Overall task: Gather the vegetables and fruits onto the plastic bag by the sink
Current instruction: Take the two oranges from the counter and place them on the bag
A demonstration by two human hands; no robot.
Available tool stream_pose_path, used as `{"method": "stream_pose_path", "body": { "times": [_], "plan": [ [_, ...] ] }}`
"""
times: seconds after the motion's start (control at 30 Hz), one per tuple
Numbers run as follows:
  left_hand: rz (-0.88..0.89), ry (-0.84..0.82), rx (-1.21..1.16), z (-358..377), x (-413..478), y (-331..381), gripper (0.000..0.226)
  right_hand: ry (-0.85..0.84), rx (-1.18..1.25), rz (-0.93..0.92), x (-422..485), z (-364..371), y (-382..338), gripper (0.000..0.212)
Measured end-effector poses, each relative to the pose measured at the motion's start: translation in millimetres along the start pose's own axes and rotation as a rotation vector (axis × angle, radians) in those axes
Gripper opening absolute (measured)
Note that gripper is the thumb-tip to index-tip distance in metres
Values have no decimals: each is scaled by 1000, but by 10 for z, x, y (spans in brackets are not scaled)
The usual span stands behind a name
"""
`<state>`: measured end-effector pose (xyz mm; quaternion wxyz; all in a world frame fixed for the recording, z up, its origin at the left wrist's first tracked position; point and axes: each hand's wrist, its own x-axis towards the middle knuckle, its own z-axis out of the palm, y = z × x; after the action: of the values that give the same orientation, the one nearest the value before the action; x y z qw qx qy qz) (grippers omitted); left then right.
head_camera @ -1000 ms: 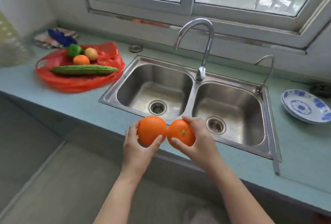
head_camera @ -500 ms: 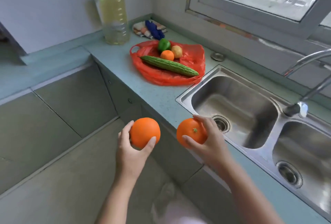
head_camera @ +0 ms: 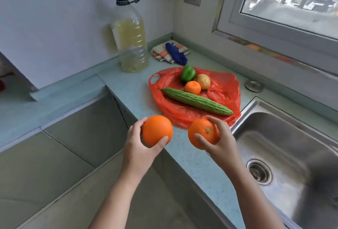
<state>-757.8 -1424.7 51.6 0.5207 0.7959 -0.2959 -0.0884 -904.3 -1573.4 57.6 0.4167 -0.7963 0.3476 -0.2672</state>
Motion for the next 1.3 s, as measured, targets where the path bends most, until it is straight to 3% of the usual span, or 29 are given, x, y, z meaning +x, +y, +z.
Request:
{"method": "stream_pose_path", "body": {
  "times": [0.33, 0.7, 0.97, 1.3],
  "plan": [
    [2, -160, 37, -59, 820, -264, 72, 58, -19, 117, 478, 445, -41, 58],
    [118, -461, -44, -235, 2123, -478, 71, 351, -73, 212, 1037, 986, -532, 58],
    [129, -575, -87, 254, 2618, -542, 73, 474, -85, 286, 1306, 1062, -392, 57],
    [202, -563, 74, 1040, 3358, -515, 71, 551, -90, 320, 2077, 750, 219, 55]
  ]
}}
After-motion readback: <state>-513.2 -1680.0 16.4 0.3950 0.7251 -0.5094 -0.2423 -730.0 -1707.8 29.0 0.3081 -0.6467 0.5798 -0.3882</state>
